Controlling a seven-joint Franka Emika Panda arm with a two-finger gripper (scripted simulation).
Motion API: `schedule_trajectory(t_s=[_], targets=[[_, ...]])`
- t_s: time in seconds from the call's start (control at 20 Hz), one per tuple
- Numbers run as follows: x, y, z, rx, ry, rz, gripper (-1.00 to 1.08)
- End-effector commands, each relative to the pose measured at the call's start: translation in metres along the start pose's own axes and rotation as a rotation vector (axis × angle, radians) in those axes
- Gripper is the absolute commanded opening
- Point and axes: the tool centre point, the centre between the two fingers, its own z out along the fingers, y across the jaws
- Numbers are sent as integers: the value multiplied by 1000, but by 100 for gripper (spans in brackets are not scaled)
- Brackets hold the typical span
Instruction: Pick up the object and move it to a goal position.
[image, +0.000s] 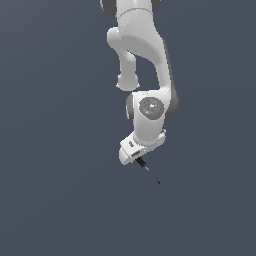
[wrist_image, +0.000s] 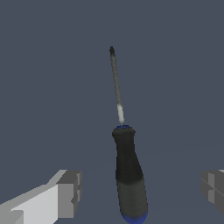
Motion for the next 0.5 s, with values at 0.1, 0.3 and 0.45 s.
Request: schedule_trajectory(t_s=[0.1, 0.3, 0.45], targets=[[13, -4, 14, 1, 11, -85, 100], [19, -6, 22, 2, 16, -126, 100], [21, -6, 24, 2, 18, -139, 100]])
